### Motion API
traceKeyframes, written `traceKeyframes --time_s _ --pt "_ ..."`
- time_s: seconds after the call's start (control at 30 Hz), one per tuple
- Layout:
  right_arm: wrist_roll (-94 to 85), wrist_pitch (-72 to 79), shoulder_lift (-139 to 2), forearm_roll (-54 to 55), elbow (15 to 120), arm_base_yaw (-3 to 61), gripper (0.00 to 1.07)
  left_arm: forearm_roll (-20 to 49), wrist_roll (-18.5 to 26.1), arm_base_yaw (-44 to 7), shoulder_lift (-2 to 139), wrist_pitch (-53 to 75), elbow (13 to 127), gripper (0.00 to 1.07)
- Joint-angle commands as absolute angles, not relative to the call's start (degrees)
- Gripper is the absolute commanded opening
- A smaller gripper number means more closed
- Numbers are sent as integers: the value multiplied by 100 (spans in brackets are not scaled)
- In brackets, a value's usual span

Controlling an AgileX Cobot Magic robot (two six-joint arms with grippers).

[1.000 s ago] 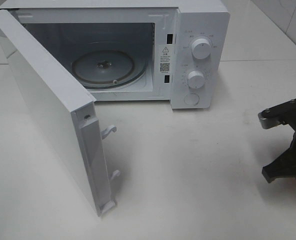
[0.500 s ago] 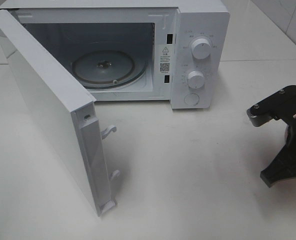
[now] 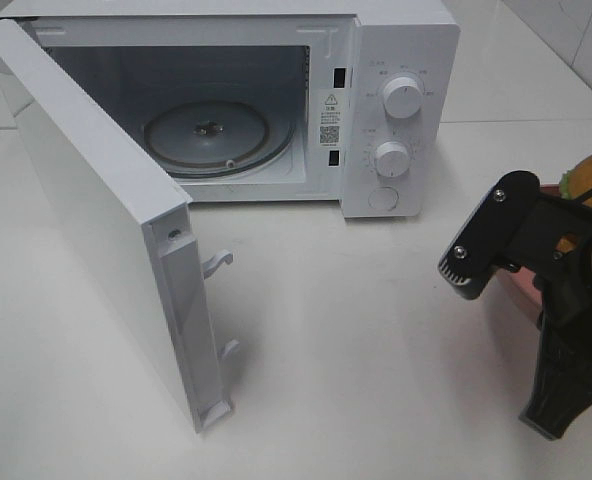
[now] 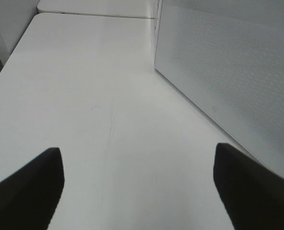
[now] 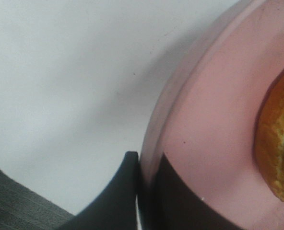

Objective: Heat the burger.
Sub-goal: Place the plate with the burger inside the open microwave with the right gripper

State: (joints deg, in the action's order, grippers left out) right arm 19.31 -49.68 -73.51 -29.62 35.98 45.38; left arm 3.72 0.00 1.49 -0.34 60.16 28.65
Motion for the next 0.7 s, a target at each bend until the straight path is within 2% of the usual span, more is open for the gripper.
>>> traceKeyframes --time_s 0.03,0.33,0.7 --pt "1702 -5180 -7202 -3289 3621 4767 0 424 0 120 -172 5936 2859 78" --pt "934 -5340 -6864 -3289 3610 5466 0 424 0 120 -172 5936 2859 78" --pt "46 -5306 -6371 -3283 3610 5523 0 424 0 120 -172 5936 2859 78"
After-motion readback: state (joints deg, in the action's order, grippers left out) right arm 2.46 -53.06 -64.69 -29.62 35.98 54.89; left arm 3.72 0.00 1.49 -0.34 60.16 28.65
